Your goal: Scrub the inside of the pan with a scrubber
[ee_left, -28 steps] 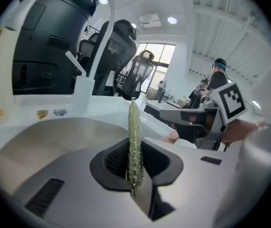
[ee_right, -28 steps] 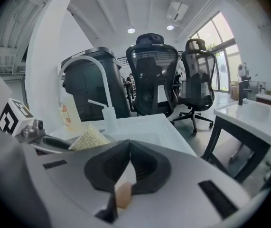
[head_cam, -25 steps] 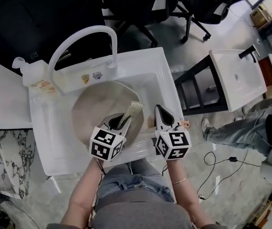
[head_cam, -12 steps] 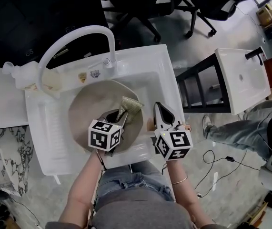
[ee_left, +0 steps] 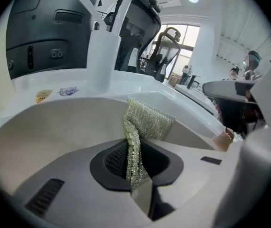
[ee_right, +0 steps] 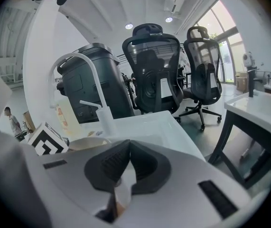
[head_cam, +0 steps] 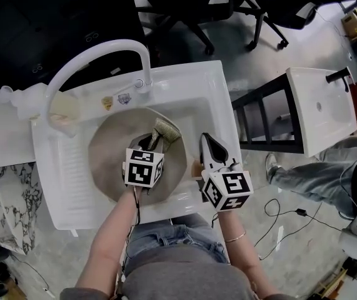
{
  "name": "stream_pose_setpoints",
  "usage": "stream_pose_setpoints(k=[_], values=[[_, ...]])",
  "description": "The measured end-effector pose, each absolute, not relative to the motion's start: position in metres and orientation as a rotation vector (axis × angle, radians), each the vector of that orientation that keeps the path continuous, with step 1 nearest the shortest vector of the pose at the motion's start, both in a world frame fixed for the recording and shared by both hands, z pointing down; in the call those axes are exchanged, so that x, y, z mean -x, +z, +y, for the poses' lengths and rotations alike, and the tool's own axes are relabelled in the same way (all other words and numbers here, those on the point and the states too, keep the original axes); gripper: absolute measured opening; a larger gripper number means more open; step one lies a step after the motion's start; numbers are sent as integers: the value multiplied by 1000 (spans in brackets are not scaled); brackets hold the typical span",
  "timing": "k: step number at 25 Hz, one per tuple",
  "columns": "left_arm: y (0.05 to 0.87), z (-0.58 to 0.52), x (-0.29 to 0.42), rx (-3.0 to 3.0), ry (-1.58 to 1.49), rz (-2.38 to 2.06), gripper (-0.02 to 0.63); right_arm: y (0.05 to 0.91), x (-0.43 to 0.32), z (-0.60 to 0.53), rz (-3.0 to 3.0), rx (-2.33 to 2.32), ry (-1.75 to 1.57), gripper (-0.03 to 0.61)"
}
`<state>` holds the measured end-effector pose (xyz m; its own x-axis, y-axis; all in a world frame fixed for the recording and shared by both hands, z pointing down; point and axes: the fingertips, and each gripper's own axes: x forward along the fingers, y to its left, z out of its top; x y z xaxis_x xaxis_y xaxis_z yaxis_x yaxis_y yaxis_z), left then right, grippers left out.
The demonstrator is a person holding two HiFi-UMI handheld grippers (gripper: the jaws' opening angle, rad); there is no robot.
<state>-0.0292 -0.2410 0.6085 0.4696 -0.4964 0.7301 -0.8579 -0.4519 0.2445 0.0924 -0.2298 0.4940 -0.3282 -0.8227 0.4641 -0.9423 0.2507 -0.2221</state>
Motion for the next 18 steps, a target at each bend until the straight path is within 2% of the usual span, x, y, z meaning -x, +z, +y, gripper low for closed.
stream_pose_setpoints(k=[18], values=[[607, -279, 135, -1794, 697, -1590, 61, 488, -81, -232, -2313, -1605, 677, 11]])
